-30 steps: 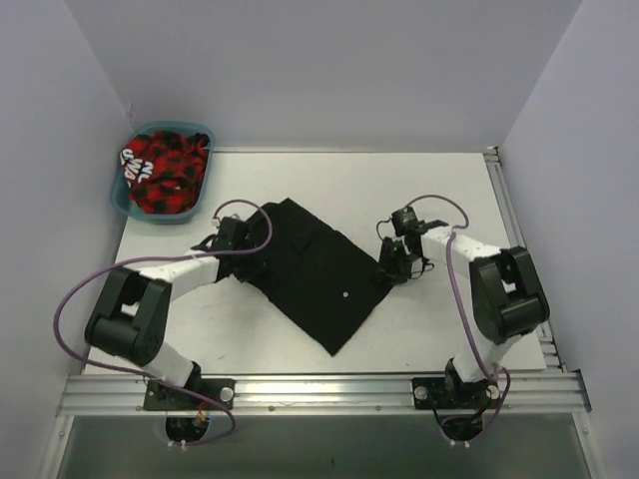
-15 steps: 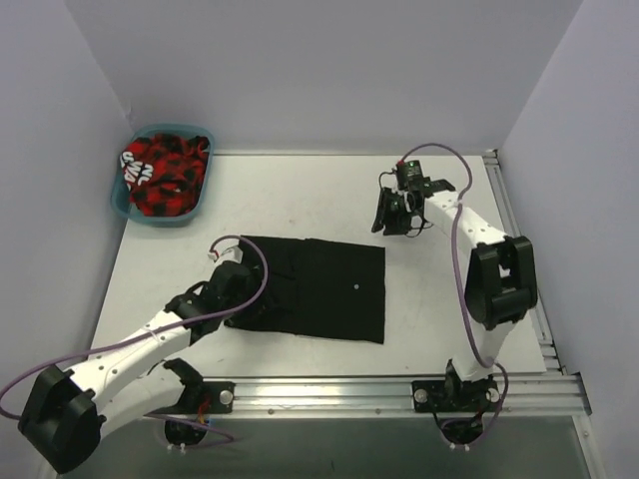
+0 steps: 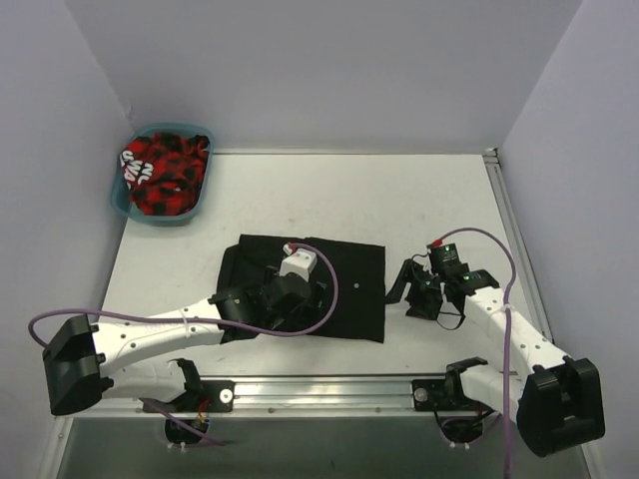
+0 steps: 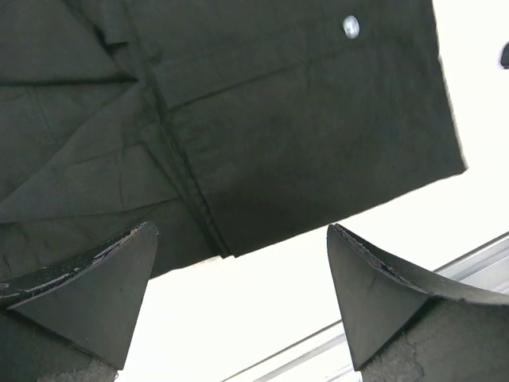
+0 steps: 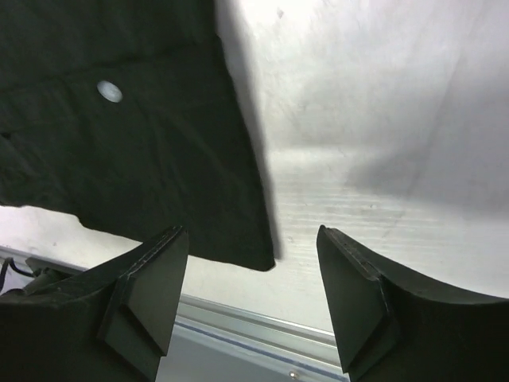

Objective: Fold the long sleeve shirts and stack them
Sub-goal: Fold the shirt

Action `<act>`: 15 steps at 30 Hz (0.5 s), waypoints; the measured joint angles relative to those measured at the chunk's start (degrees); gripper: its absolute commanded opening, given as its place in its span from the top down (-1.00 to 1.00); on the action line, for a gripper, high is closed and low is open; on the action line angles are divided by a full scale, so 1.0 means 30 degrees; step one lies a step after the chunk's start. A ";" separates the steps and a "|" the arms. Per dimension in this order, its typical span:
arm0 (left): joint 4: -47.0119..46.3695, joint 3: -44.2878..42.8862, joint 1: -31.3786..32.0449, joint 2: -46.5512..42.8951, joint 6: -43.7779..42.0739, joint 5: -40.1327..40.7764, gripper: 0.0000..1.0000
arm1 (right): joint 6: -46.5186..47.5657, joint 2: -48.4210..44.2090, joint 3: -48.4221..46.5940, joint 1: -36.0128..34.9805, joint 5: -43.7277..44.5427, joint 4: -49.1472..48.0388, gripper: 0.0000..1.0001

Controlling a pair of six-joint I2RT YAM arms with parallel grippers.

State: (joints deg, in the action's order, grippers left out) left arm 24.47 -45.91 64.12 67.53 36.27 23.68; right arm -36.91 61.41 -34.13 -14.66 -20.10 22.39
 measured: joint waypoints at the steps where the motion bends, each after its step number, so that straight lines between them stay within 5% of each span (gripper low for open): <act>1: -0.0102 0.0000 0.0255 0.0255 -0.0444 0.0109 -0.95 | -0.0459 -0.0299 0.0750 -0.0007 -0.0233 -0.0364 -0.30; 12: -0.3249 -0.0532 0.2018 0.2412 -0.4473 0.0000 -0.95 | -0.3300 0.0896 0.3963 -0.1282 -0.2076 -0.4940 -0.28; 15: -0.4138 -0.0532 0.2339 0.3075 -0.5275 -0.0328 -0.95 | -0.3774 0.1938 0.3818 -0.1749 -0.2477 -0.6353 -0.06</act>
State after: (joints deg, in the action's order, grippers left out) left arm 12.05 -47.51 71.13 76.75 20.45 22.70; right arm -48.23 67.22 -22.68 -19.90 -27.53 3.33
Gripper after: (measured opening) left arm 0.974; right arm 0.610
